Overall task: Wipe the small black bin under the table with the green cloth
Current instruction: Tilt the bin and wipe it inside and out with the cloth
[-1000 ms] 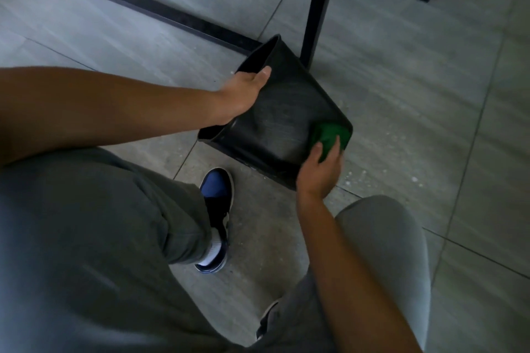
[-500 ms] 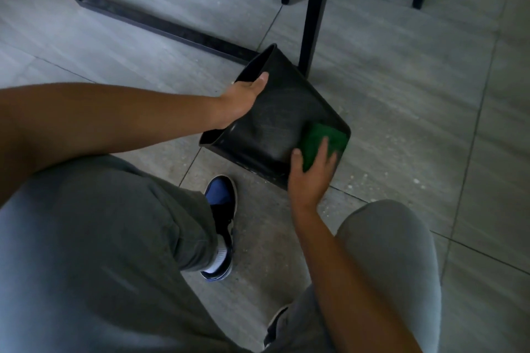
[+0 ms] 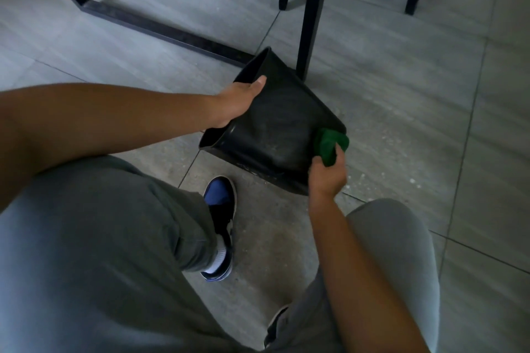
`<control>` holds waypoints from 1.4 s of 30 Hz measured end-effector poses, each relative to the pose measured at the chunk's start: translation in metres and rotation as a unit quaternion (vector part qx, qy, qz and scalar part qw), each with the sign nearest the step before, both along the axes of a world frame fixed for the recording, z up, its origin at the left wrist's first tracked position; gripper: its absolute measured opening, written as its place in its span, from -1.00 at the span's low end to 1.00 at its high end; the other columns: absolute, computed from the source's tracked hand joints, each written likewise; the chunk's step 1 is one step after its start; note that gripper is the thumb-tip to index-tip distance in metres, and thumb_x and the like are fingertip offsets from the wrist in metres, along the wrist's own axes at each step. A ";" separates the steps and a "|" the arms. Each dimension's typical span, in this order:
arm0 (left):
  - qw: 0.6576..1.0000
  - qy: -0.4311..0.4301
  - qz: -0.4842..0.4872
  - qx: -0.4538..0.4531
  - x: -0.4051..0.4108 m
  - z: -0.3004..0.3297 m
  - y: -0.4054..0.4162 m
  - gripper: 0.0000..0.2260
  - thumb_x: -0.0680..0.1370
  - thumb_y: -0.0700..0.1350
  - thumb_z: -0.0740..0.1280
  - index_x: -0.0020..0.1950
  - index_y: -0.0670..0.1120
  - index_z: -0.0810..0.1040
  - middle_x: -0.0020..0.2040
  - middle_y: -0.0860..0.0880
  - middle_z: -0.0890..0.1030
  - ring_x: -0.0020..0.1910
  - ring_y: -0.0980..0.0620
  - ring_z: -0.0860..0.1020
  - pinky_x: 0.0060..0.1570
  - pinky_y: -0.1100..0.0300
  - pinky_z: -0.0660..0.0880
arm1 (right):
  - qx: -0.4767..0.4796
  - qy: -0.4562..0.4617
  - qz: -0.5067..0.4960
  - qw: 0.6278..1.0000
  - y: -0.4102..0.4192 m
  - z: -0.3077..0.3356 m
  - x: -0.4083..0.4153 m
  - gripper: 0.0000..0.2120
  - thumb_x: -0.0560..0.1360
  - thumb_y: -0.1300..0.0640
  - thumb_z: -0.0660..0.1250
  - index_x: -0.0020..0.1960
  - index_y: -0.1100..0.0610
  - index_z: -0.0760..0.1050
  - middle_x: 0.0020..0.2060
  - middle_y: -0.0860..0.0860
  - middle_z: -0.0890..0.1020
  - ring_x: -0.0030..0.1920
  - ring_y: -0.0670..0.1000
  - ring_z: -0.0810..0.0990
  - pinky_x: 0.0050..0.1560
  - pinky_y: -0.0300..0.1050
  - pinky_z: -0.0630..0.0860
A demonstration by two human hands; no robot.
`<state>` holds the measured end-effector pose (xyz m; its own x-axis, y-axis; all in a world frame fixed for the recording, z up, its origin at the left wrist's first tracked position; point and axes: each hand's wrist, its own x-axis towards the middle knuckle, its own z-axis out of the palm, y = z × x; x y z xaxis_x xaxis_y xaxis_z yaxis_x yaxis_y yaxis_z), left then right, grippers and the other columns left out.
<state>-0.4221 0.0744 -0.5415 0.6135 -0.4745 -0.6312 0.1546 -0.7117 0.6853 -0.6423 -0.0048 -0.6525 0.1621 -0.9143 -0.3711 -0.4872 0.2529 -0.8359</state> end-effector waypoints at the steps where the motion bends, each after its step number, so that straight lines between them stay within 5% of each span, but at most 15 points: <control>1: 1.000 -0.004 -0.011 -0.005 0.000 0.001 -0.002 -0.29 0.59 0.40 0.12 0.49 -0.12 0.42 0.33 -0.14 0.56 0.28 -0.18 0.52 0.40 -0.14 0.41 | 0.023 -0.013 -0.030 0.999 -0.009 0.006 -0.002 -0.51 0.55 0.27 0.39 0.46 0.07 0.50 0.22 0.07 0.61 -0.06 -0.02 0.63 -0.08 -0.47 0.48; 3: 1.000 0.001 -0.021 -0.009 0.003 0.004 -0.004 -0.33 0.61 0.37 0.12 0.48 -0.12 0.43 0.32 -0.16 0.56 0.29 -0.19 0.53 0.40 -0.16 0.41 | 0.030 -0.058 -0.069 0.995 -0.023 0.022 -0.006 -0.59 0.52 0.31 0.38 0.34 0.05 0.58 0.11 0.04 0.66 -0.24 -0.09 0.60 -0.35 -0.49 0.46; 5: 1.000 0.004 -0.018 -0.016 0.006 0.005 -0.003 -0.34 0.60 0.37 0.14 0.45 -0.12 0.46 0.30 -0.16 0.58 0.28 -0.20 0.54 0.40 -0.18 0.42 | 0.059 -0.143 -0.074 0.985 -0.029 0.041 -0.006 -0.65 0.45 0.26 0.41 0.18 -0.02 0.61 0.06 0.10 0.71 -0.10 0.11 0.71 -0.18 -0.20 0.66; 8: 0.999 0.010 -0.018 -0.030 0.010 0.003 -0.001 -0.39 0.61 0.34 0.17 0.37 -0.12 0.54 0.23 -0.16 0.63 0.23 -0.18 0.59 0.35 -0.16 0.48 | 0.136 -0.268 -0.048 0.953 -0.033 0.057 0.003 -0.78 0.39 0.21 0.40 0.03 0.10 0.61 -0.07 0.15 0.70 -0.05 0.22 0.69 -0.04 0.14 0.64; 14: 0.999 -0.016 -0.033 -0.031 0.005 0.002 -0.003 -0.37 0.61 0.32 0.20 0.43 -0.14 0.52 0.28 -0.16 0.63 0.23 -0.15 0.60 0.33 -0.07 0.52 | 0.067 -0.096 0.111 0.987 -0.023 0.037 0.007 -0.70 0.53 0.08 0.36 0.23 0.12 0.60 0.06 0.03 0.69 0.12 0.11 0.66 0.22 0.10 0.61; 19: 0.997 -0.045 -0.054 -0.034 0.004 0.000 -0.003 -0.43 0.59 0.31 0.26 0.35 -0.11 0.58 0.19 -0.11 0.66 0.17 -0.11 0.63 0.28 -0.02 0.56 | -0.030 -0.043 0.143 0.988 -0.013 0.034 0.013 -0.29 0.49 -0.12 0.46 0.55 0.05 0.31 0.35 0.04 0.58 0.32 0.09 0.57 0.33 0.03 0.53; 24: 0.993 -0.052 -0.099 -0.025 -0.003 -0.002 0.001 -0.42 0.57 0.32 0.27 0.39 -0.08 0.56 0.24 -0.06 0.63 0.20 -0.06 0.61 0.30 0.02 0.53 | -0.121 -0.030 0.183 0.975 0.021 0.047 0.012 -0.40 0.53 0.02 0.49 0.49 0.15 0.37 0.31 0.10 0.60 0.29 0.11 0.58 0.25 -0.18 0.45; 30: 0.994 -0.029 -0.107 -0.009 -0.010 -0.004 -0.008 -0.30 0.54 0.44 0.12 0.27 -0.11 0.62 0.14 -0.10 0.68 0.12 -0.09 0.65 0.27 -0.03 0.54 | -0.308 0.014 0.257 0.916 0.077 0.045 0.041 -0.44 0.45 -0.07 0.43 0.41 0.04 0.47 0.34 0.11 0.53 0.30 0.16 0.50 0.21 0.06 0.42; 32: 0.992 -0.040 -0.117 -0.015 -0.012 -0.001 -0.011 -0.41 0.63 0.33 0.14 0.27 -0.12 0.63 0.16 -0.06 0.68 0.14 -0.04 0.64 0.28 0.03 0.52 | -0.339 0.054 0.238 0.908 0.060 0.032 0.045 -0.47 0.43 -0.06 0.42 0.36 0.07 0.51 0.29 0.16 0.54 0.23 0.23 0.52 0.16 0.12 0.44; 39: 0.993 -0.067 -0.098 0.005 -0.004 -0.007 0.003 -0.54 0.68 0.19 0.18 0.35 -0.11 0.58 0.14 -0.07 0.66 0.17 -0.07 0.63 0.28 0.02 0.53 | -0.180 0.166 -0.017 0.969 -0.022 -0.011 0.009 -0.50 0.50 0.01 0.36 0.35 0.26 0.50 0.16 0.33 0.56 0.15 0.41 0.56 0.15 0.27 0.55; 42: 0.994 -0.067 -0.088 0.001 -0.004 -0.006 -0.001 -0.51 0.68 0.21 0.15 0.42 -0.10 0.54 0.25 -0.07 0.63 0.28 -0.09 0.58 0.30 0.09 0.48 | -0.189 0.145 0.048 0.970 0.008 0.010 0.021 -0.39 0.48 0.06 0.40 0.50 0.14 0.39 0.23 0.27 0.54 0.21 0.32 0.54 0.21 0.18 0.51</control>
<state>-0.4266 0.0738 -0.5477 0.5996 -0.5812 -0.5502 -0.0662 -0.7211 0.6897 -0.6216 0.0029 -0.6426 0.1928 -0.9797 -0.0554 -0.7213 -0.1032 -0.6849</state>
